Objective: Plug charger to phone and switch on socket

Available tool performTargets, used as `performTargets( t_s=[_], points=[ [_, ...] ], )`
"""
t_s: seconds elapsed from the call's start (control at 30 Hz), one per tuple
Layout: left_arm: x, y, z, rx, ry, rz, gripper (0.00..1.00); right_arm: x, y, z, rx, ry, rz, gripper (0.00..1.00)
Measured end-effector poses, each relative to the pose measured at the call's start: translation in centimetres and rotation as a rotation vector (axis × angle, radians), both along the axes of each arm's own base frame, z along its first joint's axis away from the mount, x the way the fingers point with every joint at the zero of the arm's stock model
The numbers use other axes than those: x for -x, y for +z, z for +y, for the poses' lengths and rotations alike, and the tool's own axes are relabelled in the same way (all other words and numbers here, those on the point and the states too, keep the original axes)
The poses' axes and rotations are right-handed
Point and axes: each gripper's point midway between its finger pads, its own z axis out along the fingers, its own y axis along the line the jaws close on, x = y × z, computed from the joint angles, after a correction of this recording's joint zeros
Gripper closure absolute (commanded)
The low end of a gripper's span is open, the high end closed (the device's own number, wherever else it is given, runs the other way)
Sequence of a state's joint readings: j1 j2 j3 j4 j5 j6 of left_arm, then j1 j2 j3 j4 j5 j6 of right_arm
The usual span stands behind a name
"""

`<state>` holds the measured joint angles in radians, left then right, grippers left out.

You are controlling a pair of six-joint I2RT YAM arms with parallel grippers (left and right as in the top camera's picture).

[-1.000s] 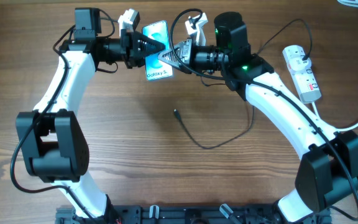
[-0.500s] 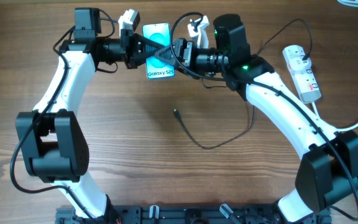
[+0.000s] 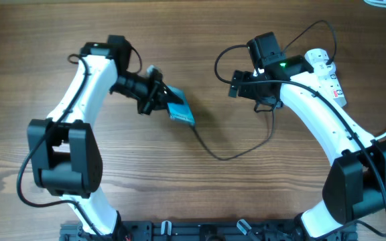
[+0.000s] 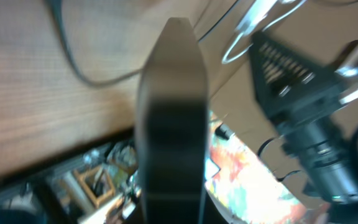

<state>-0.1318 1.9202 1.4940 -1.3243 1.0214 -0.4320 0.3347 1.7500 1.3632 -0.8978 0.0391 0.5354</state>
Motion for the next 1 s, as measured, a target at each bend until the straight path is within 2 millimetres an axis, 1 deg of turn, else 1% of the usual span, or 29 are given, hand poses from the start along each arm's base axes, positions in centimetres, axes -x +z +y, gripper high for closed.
performTargets(
  t_s=[0.07, 0.13, 0.2, 0.23, 0.3, 0.47, 0.53, 0.63, 0.77, 0.9, 1.0],
  points=[
    [1.3, 0.0, -1.0, -0.009, -0.038, 0.033, 0.96, 0.1, -0.1, -1.2, 0.076, 0.025, -0.003, 0.00],
    [2.8, 0.2, -2.1, -0.016, -0.081, 0.072, 0.96, 0.0, 0.0, -1.7, 0.126, 0.090, -0.010, 0.00],
    [4.2, 0.5, -3.1, -0.016, -0.118, 0.113, 0.96, -0.3, 0.1, -1.9, 0.152, 0.132, -0.024, 0.00],
    [5.3, 1.0, -3.6, -0.011, -0.133, 0.157, 0.96, -0.6, 0.2, -1.9, 0.157, 0.143, -0.037, 0.00],
    [6.3, 1.5, -4.3, -0.002, -0.152, 0.199, 0.96, -1.7, 0.6, -1.6, 0.156, 0.154, -0.087, 0.00],
    [7.5, 2.8, -5.0, 0.040, -0.150, 0.280, 0.96, -3.9, 1.5, -0.9, 0.139, 0.161, -0.186, 0.00],
    [7.7, 3.5, -5.4, 0.071, -0.141, 0.307, 0.96, -4.4, 1.8, -0.7, 0.133, 0.159, -0.211, 0.00],
    [8.2, 4.3, -6.5, 0.118, -0.152, 0.323, 0.96, -4.5, 1.8, -0.7, 0.132, 0.159, -0.214, 0.00],
    [9.5, 5.7, -8.8, 0.197, -0.187, 0.351, 0.96, -4.5, 1.8, -0.7, 0.132, 0.159, -0.214, 0.00],
    [10.1, 6.6, -9.8, 0.244, -0.199, 0.369, 0.96, -4.5, 1.8, -0.7, 0.132, 0.159, -0.214, 0.00],
    [10.5, 6.8, -10.2, 0.252, -0.209, 0.379, 0.96, -4.5, 1.8, -0.7, 0.132, 0.159, -0.214, 0.00]
  ],
)
